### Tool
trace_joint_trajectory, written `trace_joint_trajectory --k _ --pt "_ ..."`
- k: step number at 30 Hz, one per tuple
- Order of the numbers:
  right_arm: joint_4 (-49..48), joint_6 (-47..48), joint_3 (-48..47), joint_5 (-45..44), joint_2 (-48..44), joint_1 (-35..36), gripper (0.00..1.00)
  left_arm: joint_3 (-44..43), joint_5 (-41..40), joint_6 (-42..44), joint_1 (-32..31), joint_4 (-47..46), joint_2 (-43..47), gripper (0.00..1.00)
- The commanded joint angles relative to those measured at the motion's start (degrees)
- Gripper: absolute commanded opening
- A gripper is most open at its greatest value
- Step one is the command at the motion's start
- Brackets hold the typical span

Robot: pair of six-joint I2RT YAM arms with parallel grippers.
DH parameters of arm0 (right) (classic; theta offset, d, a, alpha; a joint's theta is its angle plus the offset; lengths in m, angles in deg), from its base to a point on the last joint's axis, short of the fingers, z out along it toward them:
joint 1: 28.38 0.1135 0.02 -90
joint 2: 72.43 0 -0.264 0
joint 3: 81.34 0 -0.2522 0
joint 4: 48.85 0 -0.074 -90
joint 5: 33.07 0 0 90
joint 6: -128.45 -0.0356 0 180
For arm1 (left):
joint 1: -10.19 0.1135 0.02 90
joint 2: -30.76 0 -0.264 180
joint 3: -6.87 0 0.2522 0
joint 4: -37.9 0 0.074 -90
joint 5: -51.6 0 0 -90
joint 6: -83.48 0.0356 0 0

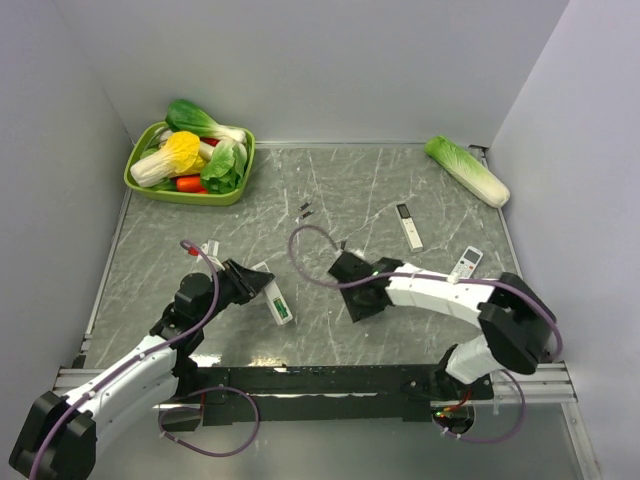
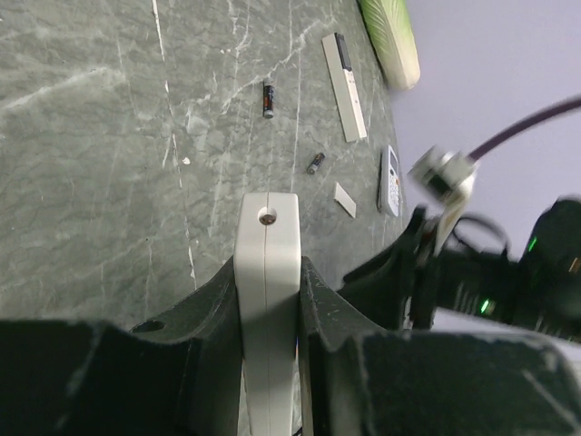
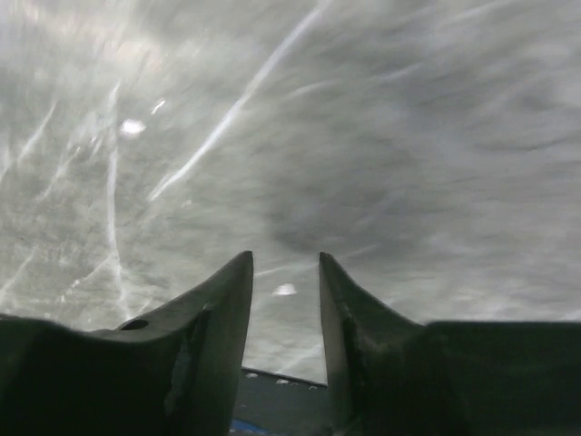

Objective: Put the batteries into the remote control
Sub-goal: Adjust the battery cover at the center of the board.

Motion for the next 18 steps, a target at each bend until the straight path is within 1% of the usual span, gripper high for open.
trace_joint_trajectory --k 1,2,3,4,5,6,8,9,12,15,18 --pt "-1.3 5.4 -0.1 -0.7 -7.0 -11.9 0.58 -0.5 1.0 -0.7 -0.1 -3.2 1.2 0.02" --pt "-2.1 7.6 0.2 1.0 -7.5 -14.6 0.62 -0.6 1.0 -0.6 -0.1 -3.0 1.3 0.02" --pt "-4.0 8.6 0.2 2.7 -7.9 -16.9 0.71 -0.7 1.0 -0.6 -0.1 -2.7 1.5 0.02" --pt "-4.6 9.5 0.1 4.3 -7.9 -19.2 0.74 -0.6 1.0 -0.6 -0.1 -2.7 1.5 0.02" --pt "-5.3 10.9 -0.2 5.4 -7.8 -23.5 0.78 -0.5 1.0 -0.6 -0.1 -2.8 1.7 0.01" --pt "-6.6 11.7 -0.6 7.0 -7.3 -25.2 0.86 -0.5 1.0 -0.6 -0.1 -2.9 1.8 0.02" --pt "-7.7 13.3 -1.0 8.6 -6.3 -30.3 0.9 -0.4 1.2 -0.9 -0.1 -3.2 1.7 0.02" --pt "-8.3 13.8 -1.3 11.7 -4.9 -31.9 0.94 -0.4 1.2 -0.8 -0.1 -3.2 1.6 0.02" --pt "-10.0 15.5 -1.9 15.7 -1.5 -36.4 0.95 -0.6 1.5 -0.6 -0.1 -3.3 1.5 0.02" --pt "-10.9 16.5 -1.7 17.2 0.7 -39.4 0.98 -0.9 1.3 -0.2 -0.1 -2.9 1.9 0.02" --pt "-12.9 16.6 -1.3 19.3 2.3 -40.9 0.98 -1.0 0.8 0.1 -0.1 -2.3 2.5 0.02"
